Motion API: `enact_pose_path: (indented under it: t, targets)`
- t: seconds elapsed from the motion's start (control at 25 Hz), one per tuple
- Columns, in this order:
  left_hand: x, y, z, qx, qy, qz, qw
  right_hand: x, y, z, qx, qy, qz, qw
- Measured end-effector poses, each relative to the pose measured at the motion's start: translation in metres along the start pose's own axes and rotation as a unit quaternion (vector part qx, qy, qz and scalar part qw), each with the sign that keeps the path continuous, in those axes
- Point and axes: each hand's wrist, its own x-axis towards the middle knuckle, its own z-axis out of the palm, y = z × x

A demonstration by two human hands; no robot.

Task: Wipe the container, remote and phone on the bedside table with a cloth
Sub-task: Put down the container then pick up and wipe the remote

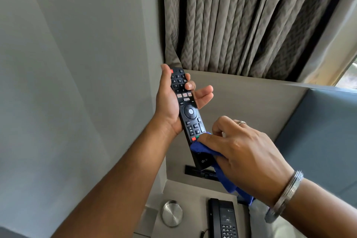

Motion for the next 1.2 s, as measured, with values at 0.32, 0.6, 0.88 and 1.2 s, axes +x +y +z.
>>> enact_pose_path:
  t: [0.32,0.6,0.88,1.2]
  targets:
    - [-0.014,0.004,0.018,0.023,-0.008,0.014,1.0,-0.01,-0.016,0.004,0.066,0.014,0.003,0.998]
    - [-0.018,0.004,0.028,0.006,-0.036,-0.008,0.999,-0.016,0.005,-0.006,0.032,0.011,-0.03,0.999]
    - [-0.015,0.013,0.029,-0.043,-0.052,-0.048,0.997,-0.015,0.043,-0.005,-0.067,-0.059,0.049,0.995]
    - [-0.006,0.014,0.023,-0.005,-0.019,-0.026,0.999,-0.018,0.014,-0.036,0.067,0.09,0.039,0.993]
